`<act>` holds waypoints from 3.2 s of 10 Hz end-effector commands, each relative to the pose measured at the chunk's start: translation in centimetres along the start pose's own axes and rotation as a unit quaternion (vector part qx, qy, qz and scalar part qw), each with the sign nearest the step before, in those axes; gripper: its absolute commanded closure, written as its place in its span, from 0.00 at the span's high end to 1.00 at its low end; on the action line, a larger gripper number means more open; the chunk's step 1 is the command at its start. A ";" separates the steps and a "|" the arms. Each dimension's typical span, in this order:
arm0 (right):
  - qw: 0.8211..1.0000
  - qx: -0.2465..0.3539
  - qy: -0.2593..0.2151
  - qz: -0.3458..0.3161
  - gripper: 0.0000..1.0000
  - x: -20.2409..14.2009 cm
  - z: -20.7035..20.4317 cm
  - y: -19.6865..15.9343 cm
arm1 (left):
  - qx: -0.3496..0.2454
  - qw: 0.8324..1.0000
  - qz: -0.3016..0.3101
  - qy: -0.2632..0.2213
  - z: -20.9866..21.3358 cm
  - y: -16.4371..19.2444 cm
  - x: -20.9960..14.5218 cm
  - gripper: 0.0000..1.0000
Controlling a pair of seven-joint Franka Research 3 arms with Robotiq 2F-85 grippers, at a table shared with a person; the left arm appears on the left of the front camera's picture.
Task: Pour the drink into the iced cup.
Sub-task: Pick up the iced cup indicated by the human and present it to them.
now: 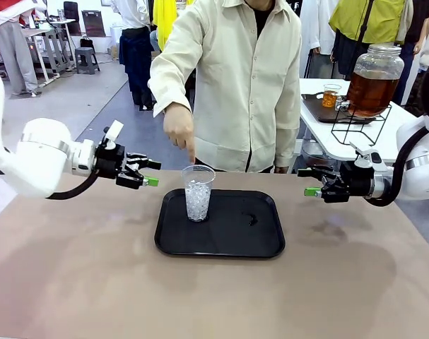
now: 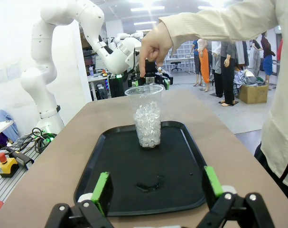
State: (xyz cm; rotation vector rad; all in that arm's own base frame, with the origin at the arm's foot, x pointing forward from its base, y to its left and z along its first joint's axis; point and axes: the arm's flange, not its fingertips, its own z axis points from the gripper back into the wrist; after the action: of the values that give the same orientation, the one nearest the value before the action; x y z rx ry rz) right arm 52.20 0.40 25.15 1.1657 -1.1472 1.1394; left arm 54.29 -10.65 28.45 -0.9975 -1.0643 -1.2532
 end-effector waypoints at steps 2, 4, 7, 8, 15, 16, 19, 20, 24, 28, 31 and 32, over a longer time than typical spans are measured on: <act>1.000 0.000 0.000 0.003 1.00 0.3 0.0 0.0 | -0.024 0.999 -0.007 -0.023 -1.8 0.2 -1.5 1.00; 1.000 0.000 0.000 0.003 1.00 0.3 0.0 0.0 | -0.048 0.998 -0.001 -0.032 -2.7 0.2 -2.1 1.00; 1.000 0.000 0.000 0.003 1.00 0.3 0.0 0.0 | -0.065 0.997 0.001 -0.036 -3.7 0.3 -2.5 1.00; 1.000 0.000 0.000 0.003 1.00 0.3 0.0 0.0 | -0.065 0.997 -0.001 -0.031 -3.8 0.3 -2.5 1.00; 1.000 0.000 0.000 0.003 1.00 0.3 0.0 0.0 | -0.057 0.998 0.005 -0.030 -5.1 0.3 -2.9 1.00; 1.000 0.000 0.000 0.003 1.00 0.3 0.0 0.0 | -0.054 0.998 -0.003 -0.030 -5.8 0.5 -3.1 1.00; 1.000 0.000 0.000 0.003 1.00 0.3 0.0 0.0 | -0.055 0.998 -0.011 -0.033 -6.6 0.6 -3.3 1.00; 1.000 0.000 0.000 0.003 1.00 0.3 0.0 0.0 | -0.058 0.998 -0.012 -0.034 -6.9 0.6 -3.3 1.00; 1.000 0.000 0.000 0.003 1.00 0.3 0.0 0.0 | -0.056 0.998 -0.015 -0.039 -8.2 0.5 -3.7 1.00; 1.000 0.000 0.000 0.003 1.00 0.3 0.0 0.0 | -0.064 0.997 -0.016 -0.038 -9.1 0.1 -3.9 1.00; 1.000 0.000 0.000 0.003 1.00 0.3 0.0 0.0 | -0.051 0.998 -0.025 -0.040 -10.0 0.0 -4.2 1.00; 1.000 0.000 0.000 0.003 1.00 0.3 0.0 0.0 | -0.048 0.998 -0.027 -0.041 -10.3 0.0 -4.3 1.00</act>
State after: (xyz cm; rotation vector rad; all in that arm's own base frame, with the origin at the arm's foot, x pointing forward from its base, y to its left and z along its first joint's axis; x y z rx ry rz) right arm 52.19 0.40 25.11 1.1661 -1.1466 1.1388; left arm 54.74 -18.98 22.35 -1.1325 -1.0571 -1.3305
